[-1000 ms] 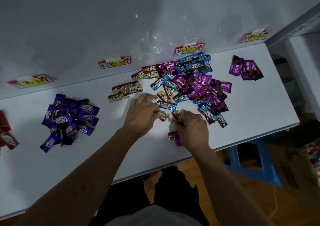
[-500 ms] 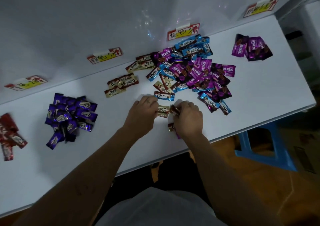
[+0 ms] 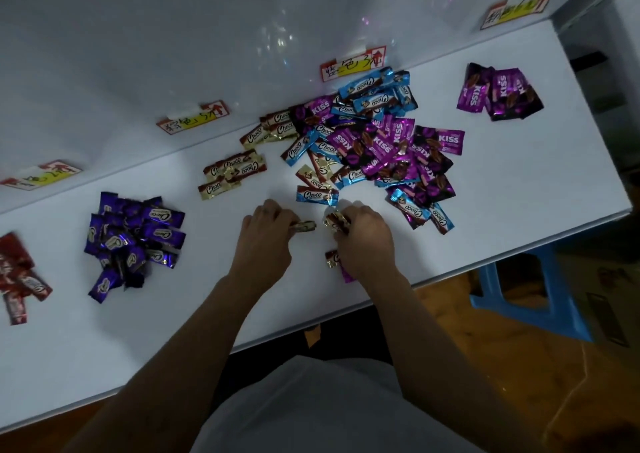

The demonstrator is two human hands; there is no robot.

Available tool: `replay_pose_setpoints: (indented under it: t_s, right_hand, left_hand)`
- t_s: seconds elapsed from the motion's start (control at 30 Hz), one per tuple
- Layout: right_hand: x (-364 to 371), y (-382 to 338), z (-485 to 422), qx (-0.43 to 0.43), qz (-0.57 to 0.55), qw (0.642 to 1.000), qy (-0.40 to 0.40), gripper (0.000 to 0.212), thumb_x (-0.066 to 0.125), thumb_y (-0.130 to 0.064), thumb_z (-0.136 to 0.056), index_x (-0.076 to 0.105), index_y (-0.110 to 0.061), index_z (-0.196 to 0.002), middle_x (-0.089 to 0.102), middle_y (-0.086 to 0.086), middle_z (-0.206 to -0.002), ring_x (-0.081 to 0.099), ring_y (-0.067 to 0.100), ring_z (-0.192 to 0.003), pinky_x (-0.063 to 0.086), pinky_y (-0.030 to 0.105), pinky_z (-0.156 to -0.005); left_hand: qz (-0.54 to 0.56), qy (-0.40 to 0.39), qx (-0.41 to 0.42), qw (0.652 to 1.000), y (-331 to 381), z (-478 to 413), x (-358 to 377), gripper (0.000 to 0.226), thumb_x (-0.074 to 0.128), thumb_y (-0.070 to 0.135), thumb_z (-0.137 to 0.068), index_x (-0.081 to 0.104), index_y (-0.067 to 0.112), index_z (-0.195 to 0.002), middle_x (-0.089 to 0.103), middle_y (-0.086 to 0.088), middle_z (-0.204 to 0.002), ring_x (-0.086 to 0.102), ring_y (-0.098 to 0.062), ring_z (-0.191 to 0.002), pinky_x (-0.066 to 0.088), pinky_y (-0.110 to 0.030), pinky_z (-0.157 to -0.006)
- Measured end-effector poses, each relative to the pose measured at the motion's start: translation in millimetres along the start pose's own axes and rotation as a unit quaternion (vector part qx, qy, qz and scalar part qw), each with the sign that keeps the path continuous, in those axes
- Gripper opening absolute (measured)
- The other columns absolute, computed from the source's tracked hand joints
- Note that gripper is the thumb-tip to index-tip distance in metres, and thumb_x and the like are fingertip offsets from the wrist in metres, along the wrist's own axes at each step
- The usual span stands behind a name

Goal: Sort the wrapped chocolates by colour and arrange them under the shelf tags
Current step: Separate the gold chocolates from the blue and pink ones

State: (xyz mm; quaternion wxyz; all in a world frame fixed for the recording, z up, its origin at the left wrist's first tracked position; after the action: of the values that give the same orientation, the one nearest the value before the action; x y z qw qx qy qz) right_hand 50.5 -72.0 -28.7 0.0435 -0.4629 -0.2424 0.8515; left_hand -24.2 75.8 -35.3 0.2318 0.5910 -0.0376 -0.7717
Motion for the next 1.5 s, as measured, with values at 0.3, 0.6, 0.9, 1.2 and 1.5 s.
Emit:
replay_pose_setpoints:
  t_s: [0.3, 0.6, 0.9, 1.2, 1.5]
  right_hand:
    - [-27, -3, -2, -0.015, -0.068, 0.997, 0.022, 0.021, 0.063, -0.018, -0.088, 0.064, -0.014, -0.109, 0.058, 0.003, -0.102, 0.05, 0.018, -0.095, 0.037, 0.027, -0.072]
    - [-36, 5, 1, -0.018, -0.09, 0.996, -0.003, 0.018, 0.062, -0.019, -0.088, 0.064, -0.013, -0.106, 0.061, 0.005, -0.099, 0.054, 0.022, -0.091, 0.042, 0.031, -0.072]
    - [-75, -8, 2, -0.075, -0.185, 0.979, 0.035, 0.012, 0.068, -0.02, -0.088, 0.065, -0.014, -0.097, 0.066, 0.0, -0.084, 0.059, 0.013, -0.074, 0.045, 0.025, -0.063]
    - [-85, -16, 16, -0.046, -0.298, 0.949, 0.09, 0.02, 0.07, -0.018, -0.086, 0.055, -0.026, -0.077, 0.058, -0.016, -0.068, 0.053, -0.005, -0.057, 0.035, 0.009, -0.052]
    - [-61, -8, 31, -0.024, -0.288, 0.954, 0.076, 0.011, 0.07, -0.018, -0.087, 0.064, -0.021, -0.095, 0.063, -0.016, -0.075, 0.059, 0.0, -0.068, 0.039, 0.012, -0.056]
  left_hand:
    - [-0.056, -0.024, 0.178, 0.982, 4, -72, -23, 0.031, 0.067, -0.009, -0.073, 0.065, 0.011, -0.097, 0.052, -0.003, -0.138, 0.054, -0.029, -0.11, 0.052, -0.041, -0.074]
    - [-0.045, 0.055, 0.158, 0.985, 12, -63, -8, 0.03, 0.073, -0.006, -0.065, 0.065, 0.004, -0.092, 0.061, -0.015, -0.095, 0.057, -0.032, -0.085, 0.045, -0.034, -0.059]
    - [-0.015, 0.05, 0.03, 0.998, 9, -45, 0, 0.014, 0.055, 0.011, -0.09, 0.063, 0.007, -0.101, 0.041, -0.011, -0.141, 0.038, -0.03, -0.128, 0.042, -0.045, -0.09]
    - [-0.19, -0.03, 0.088, 0.977, 7, -55, -17, 0.033, 0.056, 0.021, -0.091, 0.056, 0.014, -0.123, 0.049, -0.007, -0.132, 0.044, -0.024, -0.12, 0.041, -0.038, -0.096]
    - [0.074, -0.005, -0.042, 0.996, 16, -27, -13, 0.015, 0.055, 0.017, -0.093, 0.063, 0.004, -0.097, 0.049, -0.01, -0.103, 0.051, -0.016, -0.079, 0.043, -0.023, -0.071]
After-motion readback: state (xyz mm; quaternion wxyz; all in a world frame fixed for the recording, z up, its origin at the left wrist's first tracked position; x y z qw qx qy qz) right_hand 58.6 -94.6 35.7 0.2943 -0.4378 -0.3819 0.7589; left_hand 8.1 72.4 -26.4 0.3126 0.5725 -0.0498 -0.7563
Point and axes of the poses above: each hand's wrist, its own z-axis away from the middle knuckle, its own x-axis out of the palm, y = z × x, the point moved 2 cm from there along -z, towards the middle knuckle
